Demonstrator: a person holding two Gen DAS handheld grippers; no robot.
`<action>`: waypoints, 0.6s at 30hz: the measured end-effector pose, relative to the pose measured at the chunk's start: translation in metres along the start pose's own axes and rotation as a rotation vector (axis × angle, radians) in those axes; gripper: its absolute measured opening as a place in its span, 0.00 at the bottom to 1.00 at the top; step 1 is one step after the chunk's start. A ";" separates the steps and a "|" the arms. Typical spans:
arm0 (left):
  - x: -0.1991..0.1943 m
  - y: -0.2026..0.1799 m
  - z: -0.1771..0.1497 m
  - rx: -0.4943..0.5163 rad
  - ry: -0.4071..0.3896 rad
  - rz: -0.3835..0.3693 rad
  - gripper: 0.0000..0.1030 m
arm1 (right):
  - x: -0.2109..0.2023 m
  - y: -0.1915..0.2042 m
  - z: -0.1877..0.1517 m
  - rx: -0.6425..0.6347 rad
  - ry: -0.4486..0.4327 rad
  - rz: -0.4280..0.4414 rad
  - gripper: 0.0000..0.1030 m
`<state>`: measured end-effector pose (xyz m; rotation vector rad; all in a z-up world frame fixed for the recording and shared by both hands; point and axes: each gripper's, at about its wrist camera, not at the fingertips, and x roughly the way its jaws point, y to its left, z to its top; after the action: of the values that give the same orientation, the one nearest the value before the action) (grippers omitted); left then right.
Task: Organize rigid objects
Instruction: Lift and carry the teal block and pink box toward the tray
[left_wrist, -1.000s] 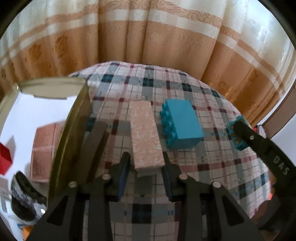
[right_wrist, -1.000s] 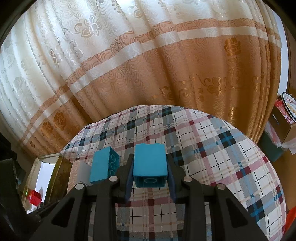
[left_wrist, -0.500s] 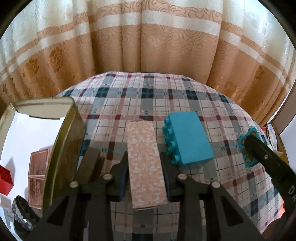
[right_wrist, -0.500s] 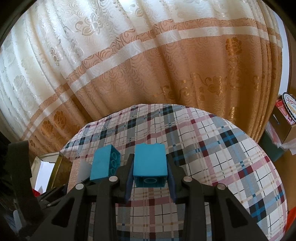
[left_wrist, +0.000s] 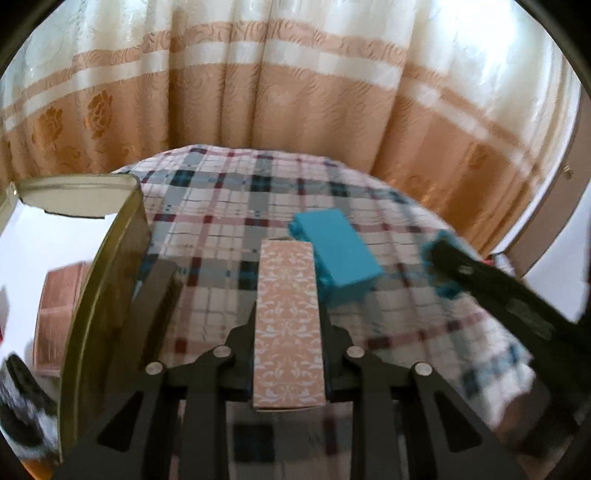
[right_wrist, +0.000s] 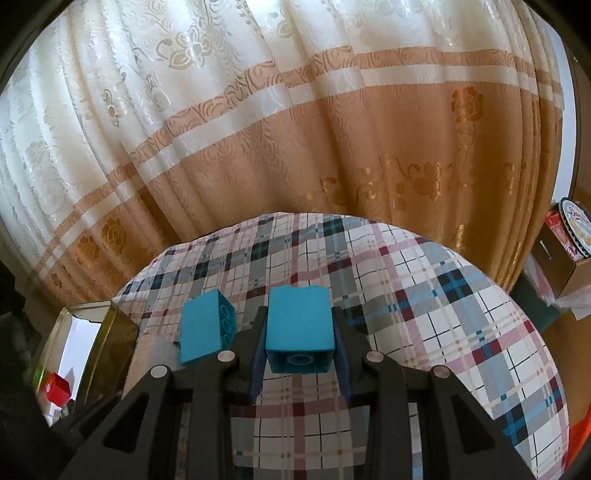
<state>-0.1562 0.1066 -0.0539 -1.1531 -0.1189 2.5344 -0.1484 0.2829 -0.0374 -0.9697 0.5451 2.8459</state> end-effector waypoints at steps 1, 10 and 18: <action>-0.004 0.000 -0.001 -0.002 -0.010 -0.018 0.23 | 0.000 0.000 0.000 -0.002 -0.003 -0.006 0.33; -0.052 0.003 -0.016 0.000 -0.090 -0.095 0.23 | 0.003 -0.004 0.000 0.006 -0.002 -0.032 0.33; -0.070 -0.008 -0.034 0.059 -0.070 -0.117 0.23 | 0.005 -0.010 0.000 0.038 0.008 -0.027 0.33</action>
<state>-0.0865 0.0875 -0.0248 -1.0049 -0.1247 2.4589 -0.1505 0.2922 -0.0437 -0.9754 0.5794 2.7983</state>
